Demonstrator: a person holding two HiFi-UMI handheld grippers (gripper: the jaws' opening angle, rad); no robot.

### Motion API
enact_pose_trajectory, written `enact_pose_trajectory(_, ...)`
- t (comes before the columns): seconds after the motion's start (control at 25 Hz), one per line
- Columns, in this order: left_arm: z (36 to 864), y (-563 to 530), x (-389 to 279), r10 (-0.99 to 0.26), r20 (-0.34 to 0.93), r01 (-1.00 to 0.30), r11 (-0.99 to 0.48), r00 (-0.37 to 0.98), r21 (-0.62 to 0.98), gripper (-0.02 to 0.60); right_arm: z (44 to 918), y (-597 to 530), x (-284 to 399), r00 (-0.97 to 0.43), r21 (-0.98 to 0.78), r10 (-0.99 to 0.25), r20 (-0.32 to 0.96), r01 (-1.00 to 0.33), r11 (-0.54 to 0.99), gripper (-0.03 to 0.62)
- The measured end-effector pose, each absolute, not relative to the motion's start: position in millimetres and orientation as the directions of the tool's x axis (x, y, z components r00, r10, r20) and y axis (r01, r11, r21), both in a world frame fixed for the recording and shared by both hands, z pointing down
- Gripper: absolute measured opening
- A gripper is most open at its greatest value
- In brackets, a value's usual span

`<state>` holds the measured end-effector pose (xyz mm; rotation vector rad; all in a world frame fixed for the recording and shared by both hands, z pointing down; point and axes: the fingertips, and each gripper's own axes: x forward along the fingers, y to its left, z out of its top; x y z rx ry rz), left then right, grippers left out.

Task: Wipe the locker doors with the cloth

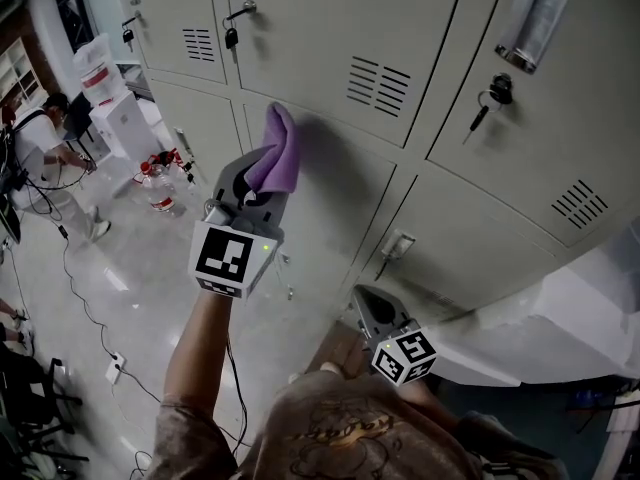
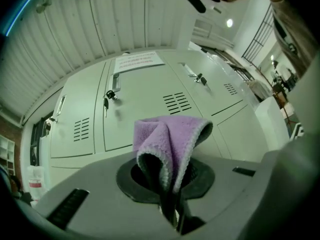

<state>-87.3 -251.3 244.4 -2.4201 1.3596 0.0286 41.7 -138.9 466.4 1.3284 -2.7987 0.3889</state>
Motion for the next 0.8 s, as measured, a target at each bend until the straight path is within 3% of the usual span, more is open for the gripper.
enact_pose_trajectory(0.4, 221, -265, -63, -0.800, -0.184, -0.791, -0.477, 0.572, -0.383, 0.040, 465, -141, 50, -0.629, -0.215, -0.768, 0.120, -0.772, 0.598, -0.003)
enact_pose_trajectory(0.8, 231, -279, -54, -0.786, -0.174, -0.779, -0.508, 0.594, -0.367, 0.040, 467, -147, 58, -0.620, -0.217, -0.775, 0.125, -0.779, 0.588, -0.003)
